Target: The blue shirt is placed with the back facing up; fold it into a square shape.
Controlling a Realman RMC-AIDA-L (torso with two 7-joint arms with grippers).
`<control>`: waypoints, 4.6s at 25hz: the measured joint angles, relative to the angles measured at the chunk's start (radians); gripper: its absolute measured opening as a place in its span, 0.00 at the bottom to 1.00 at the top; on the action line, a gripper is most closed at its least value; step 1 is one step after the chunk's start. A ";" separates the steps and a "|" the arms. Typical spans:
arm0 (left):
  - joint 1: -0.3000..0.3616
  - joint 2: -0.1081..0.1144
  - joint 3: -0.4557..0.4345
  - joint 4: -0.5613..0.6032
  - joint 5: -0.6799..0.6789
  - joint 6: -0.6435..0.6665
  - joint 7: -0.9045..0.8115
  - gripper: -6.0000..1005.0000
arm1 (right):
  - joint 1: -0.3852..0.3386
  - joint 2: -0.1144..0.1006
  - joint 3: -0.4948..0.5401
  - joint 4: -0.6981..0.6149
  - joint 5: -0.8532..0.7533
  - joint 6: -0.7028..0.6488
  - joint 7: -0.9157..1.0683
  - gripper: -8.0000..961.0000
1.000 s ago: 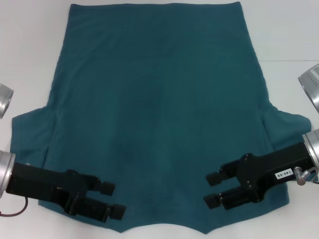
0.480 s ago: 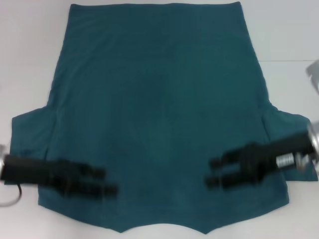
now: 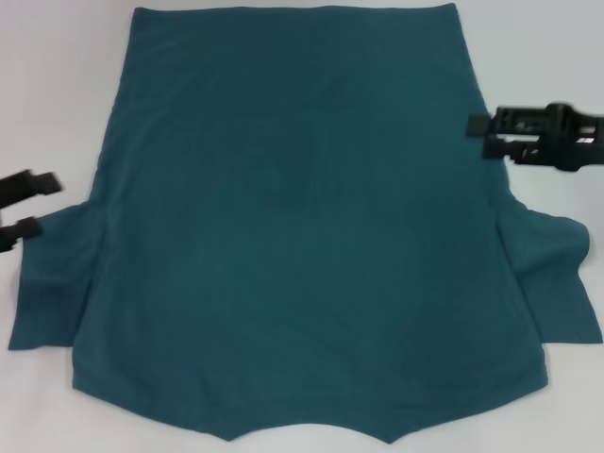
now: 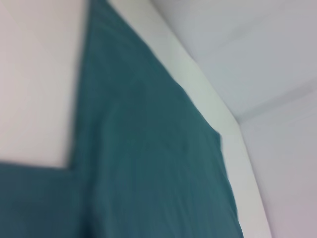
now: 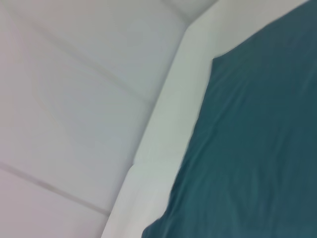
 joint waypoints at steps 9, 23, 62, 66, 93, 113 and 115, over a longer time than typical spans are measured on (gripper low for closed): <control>0.048 -0.004 -0.049 -0.069 0.006 -0.167 -0.028 0.90 | 0.013 -0.027 -0.003 0.023 0.002 0.057 0.042 0.73; 0.046 -0.008 -0.039 -0.155 0.028 -0.273 0.025 0.90 | 0.006 -0.023 -0.006 0.033 -0.001 0.071 0.043 0.73; 0.031 -0.015 0.066 -0.174 0.033 -0.293 0.056 0.54 | 0.004 -0.027 -0.006 0.033 -0.003 0.073 0.044 0.73; 0.033 -0.016 0.075 -0.170 0.035 -0.297 0.058 0.39 | 0.000 -0.027 -0.006 0.033 -0.003 0.073 0.044 0.73; -0.009 -0.021 0.368 0.171 0.306 -0.329 0.001 0.01 | -0.005 -0.029 -0.006 0.033 -0.003 0.073 0.044 0.73; -0.135 0.019 0.376 0.211 0.543 -0.288 -0.047 0.04 | -0.002 -0.029 -0.006 0.029 -0.010 0.082 0.044 0.73; -0.143 0.016 0.376 0.244 0.542 -0.237 -0.050 0.04 | -0.002 -0.029 -0.006 0.029 -0.011 0.079 0.044 0.73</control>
